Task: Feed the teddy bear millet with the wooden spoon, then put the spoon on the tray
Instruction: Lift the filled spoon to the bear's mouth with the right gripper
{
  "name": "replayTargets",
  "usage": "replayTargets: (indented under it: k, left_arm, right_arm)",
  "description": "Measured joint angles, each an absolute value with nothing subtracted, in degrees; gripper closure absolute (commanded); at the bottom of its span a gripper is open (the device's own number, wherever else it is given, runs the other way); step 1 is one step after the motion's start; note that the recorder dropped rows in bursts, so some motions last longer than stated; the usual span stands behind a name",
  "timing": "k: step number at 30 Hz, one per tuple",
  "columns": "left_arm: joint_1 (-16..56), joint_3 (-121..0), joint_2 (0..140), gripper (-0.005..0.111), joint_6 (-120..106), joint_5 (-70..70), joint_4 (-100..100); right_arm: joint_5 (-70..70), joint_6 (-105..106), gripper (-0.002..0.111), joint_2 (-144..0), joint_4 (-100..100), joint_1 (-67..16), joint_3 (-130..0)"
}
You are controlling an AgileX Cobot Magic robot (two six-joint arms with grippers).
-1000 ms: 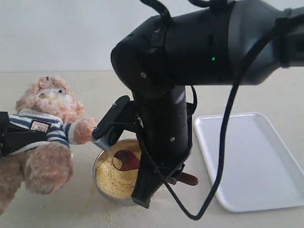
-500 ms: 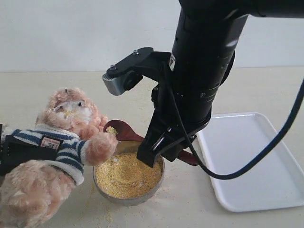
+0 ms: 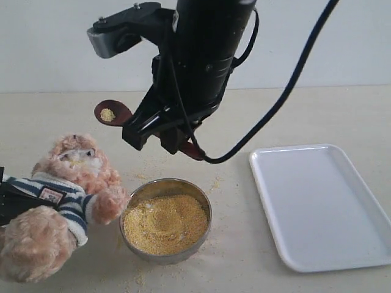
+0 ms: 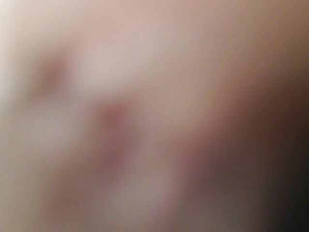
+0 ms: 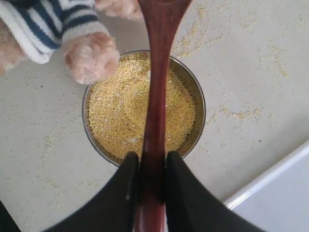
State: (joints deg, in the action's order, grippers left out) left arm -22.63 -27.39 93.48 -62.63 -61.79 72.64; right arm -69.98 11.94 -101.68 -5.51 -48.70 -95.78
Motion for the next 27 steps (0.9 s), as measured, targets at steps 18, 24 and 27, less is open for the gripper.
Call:
replayTargets:
  k: [18, 24, 27]
  left_arm:
    - [-25.55, -30.11, 93.57, 0.102, -62.63, -62.89, 70.09]
    - [-25.55, -30.11, 93.57, 0.102, -62.63, -62.99, 70.52]
    - [-25.55, -30.11, 93.57, 0.102, -62.63, -63.09, 70.52]
  right_arm:
    - [-47.80, 15.85, 0.109, -113.14, 20.61, -59.20, -95.90]
    - [-55.26, 10.24, 0.109, -117.47, 42.05, -65.22, -95.90]
    - [-55.24, 3.32, 0.109, -117.57, 50.03, -67.39, -95.90]
